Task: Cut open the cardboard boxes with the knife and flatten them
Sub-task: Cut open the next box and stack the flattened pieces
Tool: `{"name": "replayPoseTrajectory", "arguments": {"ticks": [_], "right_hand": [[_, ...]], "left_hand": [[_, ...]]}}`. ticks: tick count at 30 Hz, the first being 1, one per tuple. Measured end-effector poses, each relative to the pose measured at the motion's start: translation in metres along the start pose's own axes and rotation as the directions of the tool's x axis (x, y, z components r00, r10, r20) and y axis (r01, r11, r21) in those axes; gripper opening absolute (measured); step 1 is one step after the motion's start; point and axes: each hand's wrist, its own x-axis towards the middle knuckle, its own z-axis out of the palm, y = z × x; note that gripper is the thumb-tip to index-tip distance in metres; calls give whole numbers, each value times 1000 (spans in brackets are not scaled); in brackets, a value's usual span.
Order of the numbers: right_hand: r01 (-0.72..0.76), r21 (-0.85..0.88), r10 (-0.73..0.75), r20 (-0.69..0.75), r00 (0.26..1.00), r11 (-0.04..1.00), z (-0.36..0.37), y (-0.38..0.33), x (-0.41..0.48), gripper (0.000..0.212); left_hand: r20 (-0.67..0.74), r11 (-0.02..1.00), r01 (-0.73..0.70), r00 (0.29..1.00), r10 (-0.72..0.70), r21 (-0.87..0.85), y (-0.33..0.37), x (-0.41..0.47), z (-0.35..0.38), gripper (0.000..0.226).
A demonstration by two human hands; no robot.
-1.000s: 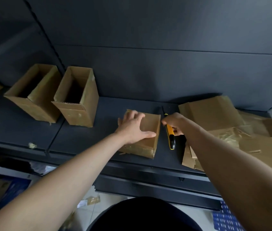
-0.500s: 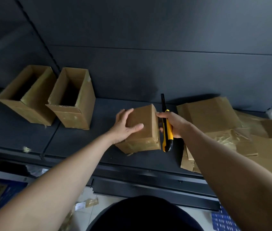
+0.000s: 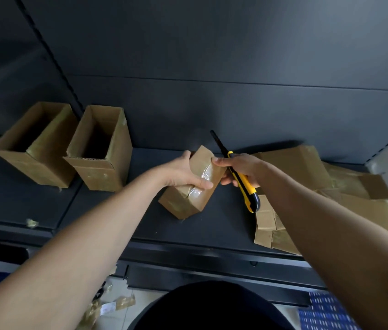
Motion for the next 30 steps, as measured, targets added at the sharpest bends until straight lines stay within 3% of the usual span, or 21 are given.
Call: {"name": "replayPoseTrajectory", "arguments": {"ticks": [2,7,11,13,15,17,22,30], "right_hand": [[-19,-73,18,-8,1000,997,-1,-4,-7,36],[-54,-179,45,-57,997,982,-6,-10,-20,55],[-2,-254,-23,-95,995,967,-9,-26,-30,46],[33,-336,-57,-62,996,941,-13,-32,-35,38],[66,-431,-81,-17,997,900,-18,-37,-40,32],[66,-543,-65,22,998,837,-19,-41,-44,28],[15,-781,-16,6,1000,625,-6,-58,-51,20],[-19,-955,-60,-39,997,298,29,-101,-74,18]], "left_hand": [[20,999,-7,1000,6,50,0,2,-2,121],[56,978,-137,990,129,159,12,-2,-22,91],[-33,975,-144,988,152,170,7,0,-25,71],[-30,974,-120,991,128,195,2,-4,-20,80],[10,976,-89,996,89,200,-5,-11,-12,103],[-29,979,-72,996,79,190,-10,-16,-6,118],[-64,982,-84,993,96,169,-15,-20,-5,102],[-50,956,-136,987,154,259,-13,-28,-7,103]]}}
